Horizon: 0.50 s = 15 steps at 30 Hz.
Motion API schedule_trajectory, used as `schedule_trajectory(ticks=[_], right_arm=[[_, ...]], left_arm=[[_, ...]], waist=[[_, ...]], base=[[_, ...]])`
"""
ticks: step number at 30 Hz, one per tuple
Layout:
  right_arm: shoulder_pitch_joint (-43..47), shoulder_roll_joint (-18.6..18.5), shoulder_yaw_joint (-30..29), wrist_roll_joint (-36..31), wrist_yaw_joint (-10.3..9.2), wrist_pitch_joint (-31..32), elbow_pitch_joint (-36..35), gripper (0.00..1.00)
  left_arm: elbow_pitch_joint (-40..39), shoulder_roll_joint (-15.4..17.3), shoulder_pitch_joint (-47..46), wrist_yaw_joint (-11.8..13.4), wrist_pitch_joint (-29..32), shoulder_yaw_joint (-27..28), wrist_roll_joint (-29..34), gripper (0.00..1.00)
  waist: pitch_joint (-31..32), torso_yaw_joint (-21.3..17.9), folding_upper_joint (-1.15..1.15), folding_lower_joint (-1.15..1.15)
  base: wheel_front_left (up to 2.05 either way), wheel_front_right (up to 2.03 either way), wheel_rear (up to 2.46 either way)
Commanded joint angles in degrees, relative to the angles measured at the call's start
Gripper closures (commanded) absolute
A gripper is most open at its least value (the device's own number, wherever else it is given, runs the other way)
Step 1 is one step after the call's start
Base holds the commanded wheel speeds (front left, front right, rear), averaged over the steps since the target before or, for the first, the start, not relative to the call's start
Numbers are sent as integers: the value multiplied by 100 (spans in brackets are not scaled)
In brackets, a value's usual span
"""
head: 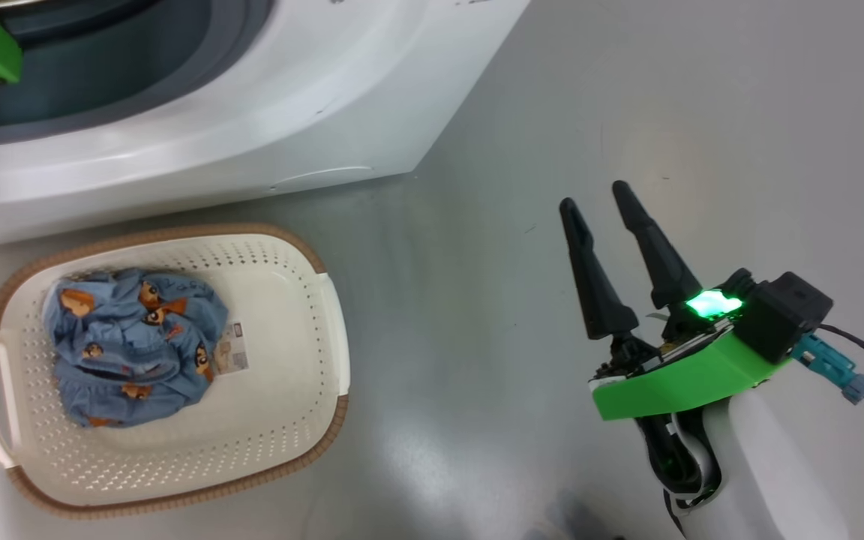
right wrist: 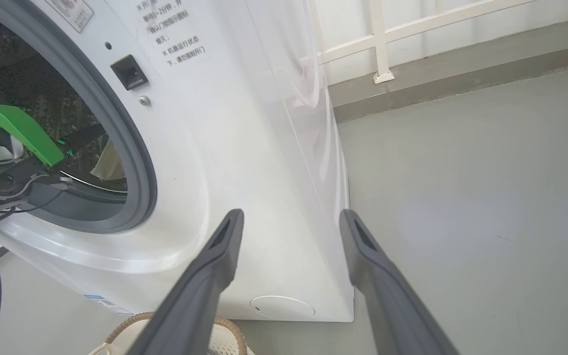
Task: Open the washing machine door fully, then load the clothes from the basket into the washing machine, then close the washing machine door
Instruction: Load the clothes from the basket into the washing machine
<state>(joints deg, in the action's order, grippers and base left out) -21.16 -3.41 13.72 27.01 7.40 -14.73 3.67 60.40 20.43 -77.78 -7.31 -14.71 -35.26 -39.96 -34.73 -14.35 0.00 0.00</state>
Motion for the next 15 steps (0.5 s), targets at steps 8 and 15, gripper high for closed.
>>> schedule_trajectory(ticks=[8, 15], right_arm=[[95, 53, 247, 89, 9, -27, -133, 0], [109, 53, 269, 91, 9, -27, -140, 0]], left_arm=[[530, 264, -40, -17, 22, -2, -160, 100], [836, 207, -146, -17, 134, -104, -309, 100]], waist=[[49, -156, 0, 0], [43, -178, 0, 0]], base=[[0, 0, 0], [0, 0, 0]])
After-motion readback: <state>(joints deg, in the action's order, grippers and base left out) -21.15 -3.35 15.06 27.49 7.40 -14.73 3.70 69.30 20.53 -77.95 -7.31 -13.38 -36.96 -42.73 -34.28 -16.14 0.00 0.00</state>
